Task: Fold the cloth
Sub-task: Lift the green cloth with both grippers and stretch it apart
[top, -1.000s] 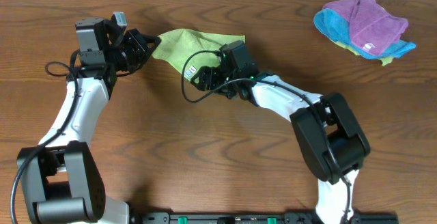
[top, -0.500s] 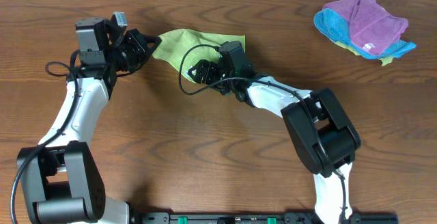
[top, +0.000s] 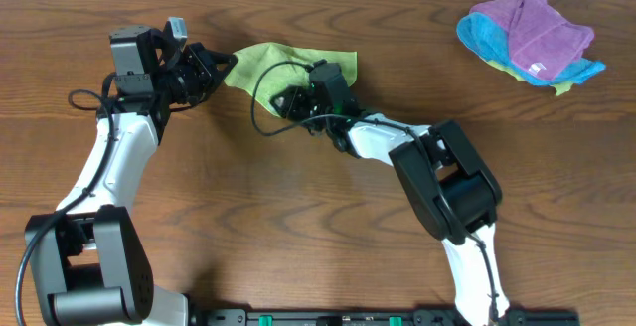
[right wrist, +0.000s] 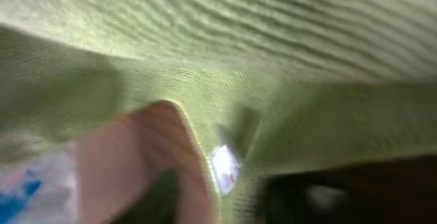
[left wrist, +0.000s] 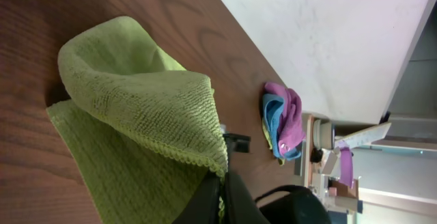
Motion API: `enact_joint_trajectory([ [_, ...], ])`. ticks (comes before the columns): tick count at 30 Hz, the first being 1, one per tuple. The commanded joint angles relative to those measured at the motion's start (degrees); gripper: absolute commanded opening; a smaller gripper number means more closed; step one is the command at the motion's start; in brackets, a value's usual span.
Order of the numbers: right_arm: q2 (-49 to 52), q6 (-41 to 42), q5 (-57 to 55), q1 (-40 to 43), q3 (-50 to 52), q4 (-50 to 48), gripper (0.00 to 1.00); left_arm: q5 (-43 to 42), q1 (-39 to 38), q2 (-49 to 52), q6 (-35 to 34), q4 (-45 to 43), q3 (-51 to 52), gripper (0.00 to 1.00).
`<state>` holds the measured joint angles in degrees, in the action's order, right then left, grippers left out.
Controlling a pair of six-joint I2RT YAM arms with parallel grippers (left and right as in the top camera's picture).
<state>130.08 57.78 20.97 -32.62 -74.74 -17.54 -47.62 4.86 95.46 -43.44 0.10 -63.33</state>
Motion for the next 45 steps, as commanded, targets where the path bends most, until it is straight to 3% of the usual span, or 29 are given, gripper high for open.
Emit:
enact_joint_trajectory([
  [1, 4.42, 0.66, -2.05, -0.66, 2.75, 2.51, 0.01, -0.9, 0.04, -0.33, 0.81, 0.09, -0.44, 0.06],
  [5, 1.79, -3.5, -0.5, 0.74, 2.75, 4.44, 0.01, -0.9, 0.17, -0.33, 0.83, 0.07, -0.44, 0.06],
  [11, -8.83, -13.31, -1.95, 4.24, 2.75, 17.88, 0.01, -2.29, 1.7, -0.35, 0.94, 0.07, -0.44, 0.06],
  [16, -20.87, -21.66, -2.62, 7.52, 2.75, 30.45, 0.01, -6.71, 2.34, -0.39, 1.01, 0.0, -0.46, 0.06],
  [25, -37.57, -28.28, -4.28, 11.63, 2.75, 41.07, 0.01, -16.74, 2.25, -2.03, 1.03, 0.09, -0.46, 0.06],
  [37, -45.0, -29.79, -6.01, 14.67, 1.97, 41.22, 0.01, -15.85, 1.99, -7.45, -1.97, 0.13, -0.44, 0.06],
  [45, -43.58, -29.77, -8.11, 18.14, 0.92, 35.23, 0.01, -7.3, -0.17, -6.62, -2.32, -3.65, -0.44, 0.06],
])
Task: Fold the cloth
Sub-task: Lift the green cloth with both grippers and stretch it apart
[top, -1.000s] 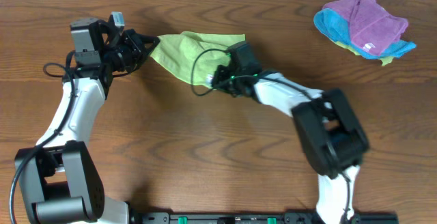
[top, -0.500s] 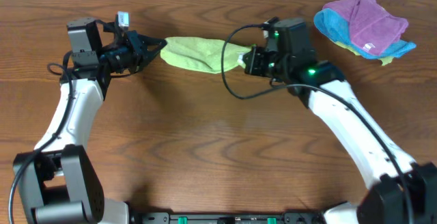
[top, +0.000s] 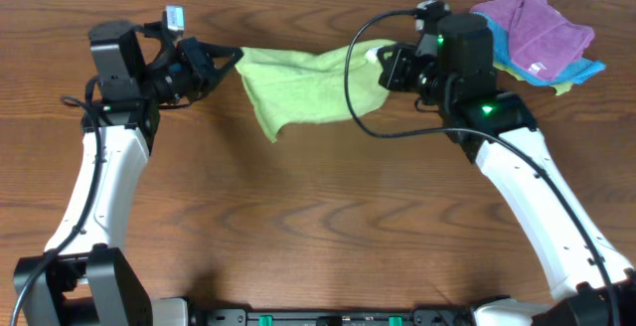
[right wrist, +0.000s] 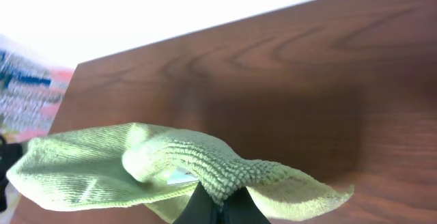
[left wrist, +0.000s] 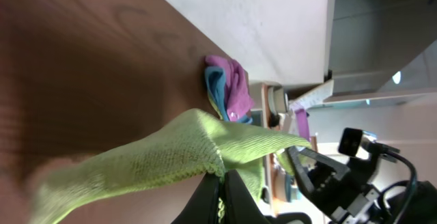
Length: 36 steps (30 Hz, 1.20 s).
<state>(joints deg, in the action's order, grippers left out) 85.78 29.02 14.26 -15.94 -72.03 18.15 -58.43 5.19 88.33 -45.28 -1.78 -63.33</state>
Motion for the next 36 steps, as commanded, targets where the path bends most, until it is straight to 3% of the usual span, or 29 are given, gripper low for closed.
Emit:
enact_joint_trajectory([
  [1, 1.51, -1.01, -1.4, 1.81, -2.21, -0.48, 0.01, 4.11, -0.7, 1.03, -1.22, -2.97, -0.44, 0.06],
  [11, 10.75, -2.8, -3.13, 2.54, -9.49, -2.75, 0.01, 8.48, -3.39, 10.45, -9.05, -22.82, -0.98, 0.06],
  [21, 18.08, -6.01, -5.51, 2.75, -21.64, 1.01, 0.01, 7.26, -3.34, 18.27, -9.25, -23.45, -13.11, 0.06],
  [28, 18.05, -7.67, -5.42, 3.13, -23.39, 7.48, 0.01, 1.33, -3.34, 19.12, -8.44, -16.61, -19.12, 0.06],
  [36, 18.05, -12.52, -3.3, 3.1, -23.39, 22.08, 0.01, -2.64, -3.34, 19.12, 14.62, 12.85, -19.12, 0.06],
])
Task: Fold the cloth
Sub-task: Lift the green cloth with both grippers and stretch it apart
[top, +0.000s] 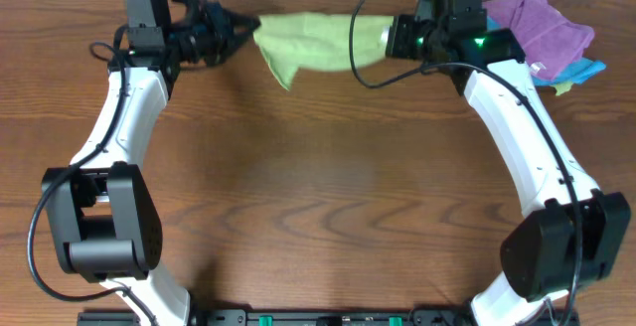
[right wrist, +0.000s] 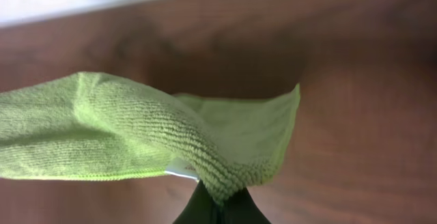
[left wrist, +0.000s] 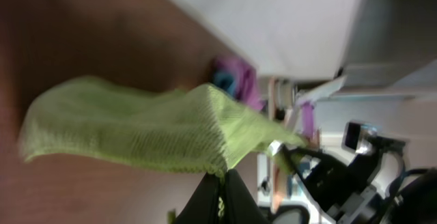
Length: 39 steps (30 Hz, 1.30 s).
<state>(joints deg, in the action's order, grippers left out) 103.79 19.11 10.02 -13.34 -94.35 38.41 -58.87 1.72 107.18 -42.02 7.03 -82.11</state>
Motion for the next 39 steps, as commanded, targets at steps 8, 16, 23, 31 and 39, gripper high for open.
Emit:
enact_joint_trajectory([
  [8, -0.28, -4.15, 0.9, 0.52, -1.07, 11.3, 0.01, -2.05, 0.13, 0.28, 23.15, 20.02, -0.35, 0.06],
  [16, -1.31, -5.05, 0.48, 0.5, -1.07, 1.18, 0.01, 0.26, -0.15, 0.28, 15.89, 10.03, -0.35, 0.06],
  [23, -0.33, -3.69, -3.04, 0.7, -1.07, -9.27, 0.01, 5.35, -0.59, 0.33, 4.42, -8.39, -0.35, 0.06],
  [31, -0.39, -3.91, -3.72, 0.61, -1.14, -4.55, 0.01, 0.76, -0.46, 0.33, 3.19, -10.84, -0.57, 0.06],
  [39, -0.83, -5.31, -3.65, 0.52, -1.14, 1.2, 0.01, -1.55, -0.46, 0.33, 12.35, 1.95, -0.57, 0.06],
])
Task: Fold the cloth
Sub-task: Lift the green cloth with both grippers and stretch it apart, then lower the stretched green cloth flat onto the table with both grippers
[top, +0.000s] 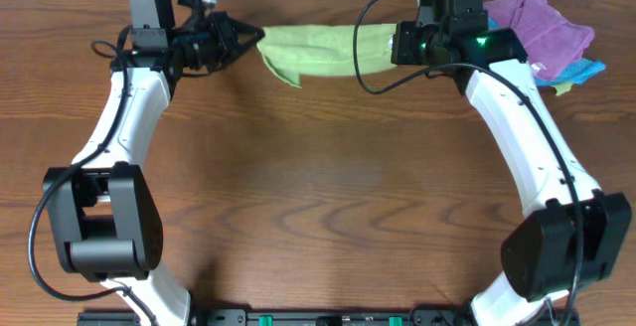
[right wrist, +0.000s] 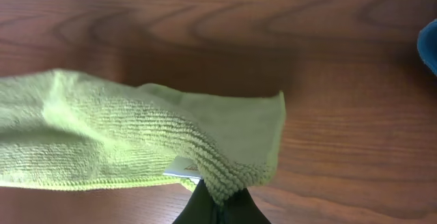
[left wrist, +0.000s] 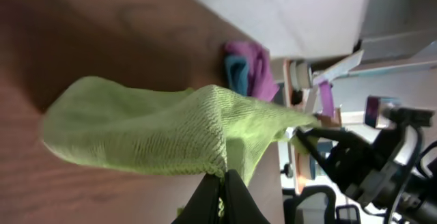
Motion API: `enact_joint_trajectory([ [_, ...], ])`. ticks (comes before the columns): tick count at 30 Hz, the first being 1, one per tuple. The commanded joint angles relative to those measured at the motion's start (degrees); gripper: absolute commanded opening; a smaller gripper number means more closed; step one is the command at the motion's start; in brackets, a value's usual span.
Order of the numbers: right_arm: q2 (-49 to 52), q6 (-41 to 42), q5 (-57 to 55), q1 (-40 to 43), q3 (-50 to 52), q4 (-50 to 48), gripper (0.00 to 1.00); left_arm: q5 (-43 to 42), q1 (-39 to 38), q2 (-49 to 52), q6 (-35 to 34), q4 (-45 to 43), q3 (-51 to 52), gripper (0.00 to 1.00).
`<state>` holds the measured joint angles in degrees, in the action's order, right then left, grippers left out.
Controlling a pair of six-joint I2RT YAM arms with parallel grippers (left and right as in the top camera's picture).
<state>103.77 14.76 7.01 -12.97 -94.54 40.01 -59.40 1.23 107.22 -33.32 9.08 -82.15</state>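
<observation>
A lime-green cloth [top: 313, 52] hangs stretched between my two grippers above the far edge of the wooden table. My left gripper [top: 256, 36] is shut on its left corner; in the left wrist view the cloth [left wrist: 157, 138] droops away from the pinched fingertips [left wrist: 222, 183]. My right gripper [top: 390, 46] is shut on the right corner, and the right wrist view shows the cloth [right wrist: 130, 135] bunched over the dark fingertips [right wrist: 222, 207], a white label just beside them.
A heap of purple, blue and yellow-green cloths [top: 542, 28] lies at the far right corner of the table [top: 318, 197]. The same heap [left wrist: 249, 70] appears in the left wrist view, with a white wall behind the table.
The cloth sits slightly lower and sags a little more between the grippers. Both grippers stay shut on their corners in nearly the same places.
The cloth first lay crumpled on the table with both grippers at it. Then it was lifted and spread between the two grippers in mid-table. By the later moment both arms held it stretched near the far edge, where it hangs now.
</observation>
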Motion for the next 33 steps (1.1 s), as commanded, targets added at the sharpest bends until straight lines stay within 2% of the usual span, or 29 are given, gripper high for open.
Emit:
enact_joint_trajectory([
  [1, -0.96, -0.96, -0.63, 0.15, -0.94, -1.11, 0.01, -0.26, 0.13, 0.28, 2.99, -0.79, -0.52, 0.06],
  [8, -1.14, -0.87, -0.59, 0.15, -1.11, -8.28, 0.01, 1.29, 0.35, 0.28, -6.29, -12.7, -2.32, 0.06],
  [14, -0.68, -1.14, -2.49, 0.15, -1.11, -17.7, 0.01, 7.34, 0.22, 0.35, -4.66, -12.98, -7.67, 0.06],
  [18, -0.68, -1.99, -1.81, -0.02, -1.11, -13.44, 0.01, 2.99, 0.02, 0.79, -1.97, -10.82, -7.69, 0.06],
  [22, -0.74, -3.08, -1.84, -0.61, -1.11, -3.82, 0.01, -3.13, -0.15, 0.79, 7.21, 0.07, -7.69, 0.06],
  [25, -1.01, -3.1, -1.81, -0.61, -1.09, 2.78, 0.01, -4.46, -0.15, 0.79, 15.13, 10.14, -7.69, 0.06],
  [30, -2.43, -5.86, -1.95, -0.52, -0.9, 14.12, 0.01, -2.38, -0.2, 0.79, 29.09, 29.07, -7.67, 0.06],
  [33, -5.44, -7.17, -1.79, -0.39, 1.57, 18.84, 0.01, -0.28, -0.33, 0.79, 41.2, 44.87, -7.61, 0.06],
])
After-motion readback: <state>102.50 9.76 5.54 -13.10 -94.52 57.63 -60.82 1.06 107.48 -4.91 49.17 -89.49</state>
